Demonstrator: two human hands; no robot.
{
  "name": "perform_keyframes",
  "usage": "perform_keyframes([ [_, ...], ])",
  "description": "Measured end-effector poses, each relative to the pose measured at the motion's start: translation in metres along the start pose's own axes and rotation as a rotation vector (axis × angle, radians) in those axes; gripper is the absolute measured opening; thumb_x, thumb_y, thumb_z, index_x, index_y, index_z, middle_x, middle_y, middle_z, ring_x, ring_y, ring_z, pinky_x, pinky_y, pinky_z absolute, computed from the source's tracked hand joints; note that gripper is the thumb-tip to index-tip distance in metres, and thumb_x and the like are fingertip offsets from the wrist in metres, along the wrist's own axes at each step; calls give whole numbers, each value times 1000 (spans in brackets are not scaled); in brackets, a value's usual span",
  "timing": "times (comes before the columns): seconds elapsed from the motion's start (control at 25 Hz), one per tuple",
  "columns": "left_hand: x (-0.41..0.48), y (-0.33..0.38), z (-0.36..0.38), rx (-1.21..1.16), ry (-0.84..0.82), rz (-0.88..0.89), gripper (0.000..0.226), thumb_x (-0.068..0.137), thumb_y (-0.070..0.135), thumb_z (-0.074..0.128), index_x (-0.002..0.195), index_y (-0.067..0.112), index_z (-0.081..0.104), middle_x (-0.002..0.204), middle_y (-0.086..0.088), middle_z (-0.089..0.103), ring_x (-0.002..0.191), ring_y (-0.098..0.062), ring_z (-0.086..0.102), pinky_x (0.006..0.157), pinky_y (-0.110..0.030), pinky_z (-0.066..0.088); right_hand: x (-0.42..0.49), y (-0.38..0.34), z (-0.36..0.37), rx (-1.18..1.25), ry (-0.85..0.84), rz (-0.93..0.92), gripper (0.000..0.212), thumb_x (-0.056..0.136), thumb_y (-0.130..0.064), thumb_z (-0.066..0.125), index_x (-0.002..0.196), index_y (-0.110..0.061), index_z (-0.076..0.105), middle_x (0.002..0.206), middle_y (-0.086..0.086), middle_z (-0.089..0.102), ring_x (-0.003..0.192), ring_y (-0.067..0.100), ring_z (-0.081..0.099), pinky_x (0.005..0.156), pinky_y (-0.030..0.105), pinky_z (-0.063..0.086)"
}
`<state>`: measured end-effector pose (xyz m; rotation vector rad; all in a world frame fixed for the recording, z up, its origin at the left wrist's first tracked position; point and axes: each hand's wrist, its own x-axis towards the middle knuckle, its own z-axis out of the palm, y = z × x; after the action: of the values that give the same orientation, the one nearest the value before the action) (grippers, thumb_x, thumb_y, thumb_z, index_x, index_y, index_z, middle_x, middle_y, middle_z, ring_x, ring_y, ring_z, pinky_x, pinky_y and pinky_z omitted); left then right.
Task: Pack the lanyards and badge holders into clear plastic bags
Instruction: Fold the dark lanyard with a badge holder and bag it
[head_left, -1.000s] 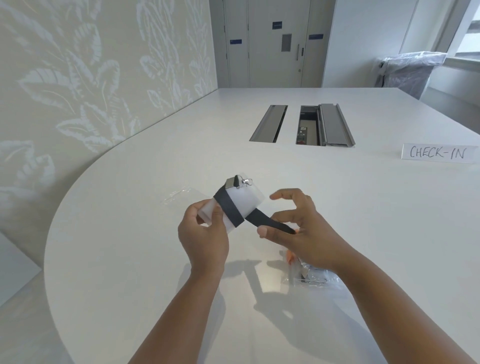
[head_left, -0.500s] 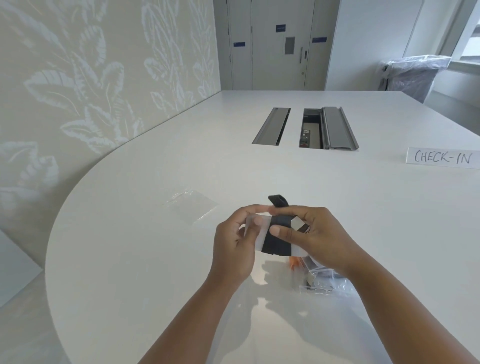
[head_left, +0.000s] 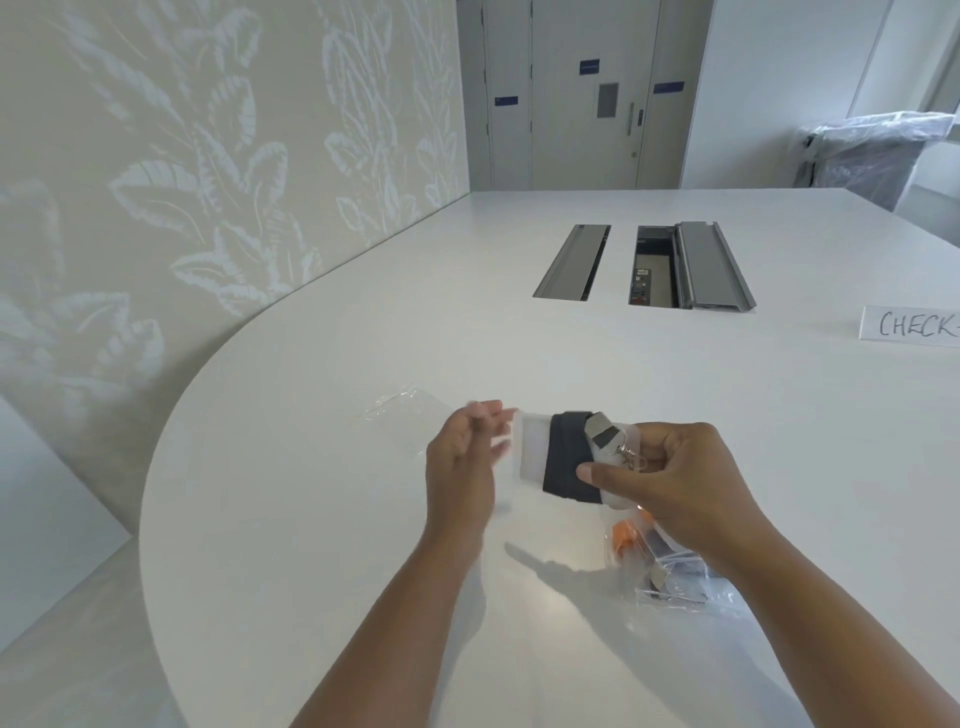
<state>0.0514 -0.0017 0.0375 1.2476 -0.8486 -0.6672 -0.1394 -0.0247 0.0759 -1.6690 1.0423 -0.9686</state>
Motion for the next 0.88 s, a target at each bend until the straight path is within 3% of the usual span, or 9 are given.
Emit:
perform_keyframes([
  [0.12,26,-26,-29,975,-37,-17,68,99,56,33,152,14,27,161,2,27,151,-21,15,118,-51,12,2,2,-1,109,69,33,10,71,-11,87,72,-16,78,56,-7,67,49,7,54,53,19,45],
  [0.16,29,-32,-34,1166,-112,-118,78,97,61,28,156,14,7,165,3,10,153,-23,-4,116,-59,-2,4,4,-2,133,82,42,9,71,-11,87,73,-15,79,59,-4,67,52,10,53,56,22,45],
  [0.24,29,-39,-35,1302,-207,-212,86,95,67,22,156,16,-10,166,2,6,151,-26,-14,111,-64,-15,6,7,-2,165,99,54,10,70,-14,87,75,-14,79,65,8,65,60,17,50,61,33,43],
  [0.36,26,-30,-28,1290,-179,-54,80,95,67,25,156,17,16,152,-6,45,149,-24,24,119,-53,-7,7,12,-3,189,116,77,15,68,-17,88,78,-12,78,69,14,62,64,22,48,63,39,42],
  [0.44,23,-19,-27,1150,-33,69,66,95,65,30,139,23,53,116,-2,72,124,-21,56,117,-41,26,8,12,-3,213,123,87,17,69,-16,88,79,-10,77,68,13,62,64,21,49,64,38,42],
  [0.48,20,-16,-27,1101,75,123,58,95,64,33,127,25,63,101,2,75,112,-22,62,105,-37,41,8,12,-4,232,124,84,16,69,-15,88,78,-8,77,66,11,60,62,20,48,63,37,43],
  [0.56,17,-13,-25,1109,202,193,48,96,57,40,116,23,67,97,4,71,100,-22,64,81,-35,49,7,9,-5,267,143,82,12,70,-10,87,75,-8,76,59,4,59,58,18,48,62,35,44],
  [0.6,14,-13,-22,1147,174,190,46,95,56,43,117,22,66,103,4,66,102,-21,61,80,-35,47,7,8,-5,290,148,83,11,71,-8,86,74,-9,76,57,3,59,57,19,48,62,35,45],
  [0.88,-10,-19,9,1384,-207,152,71,76,80,49,117,22,55,114,2,51,113,-21,47,94,-36,36,8,7,-10,289,201,77,15,71,-9,86,75,-3,73,59,6,56,61,20,49,64,38,49],
])
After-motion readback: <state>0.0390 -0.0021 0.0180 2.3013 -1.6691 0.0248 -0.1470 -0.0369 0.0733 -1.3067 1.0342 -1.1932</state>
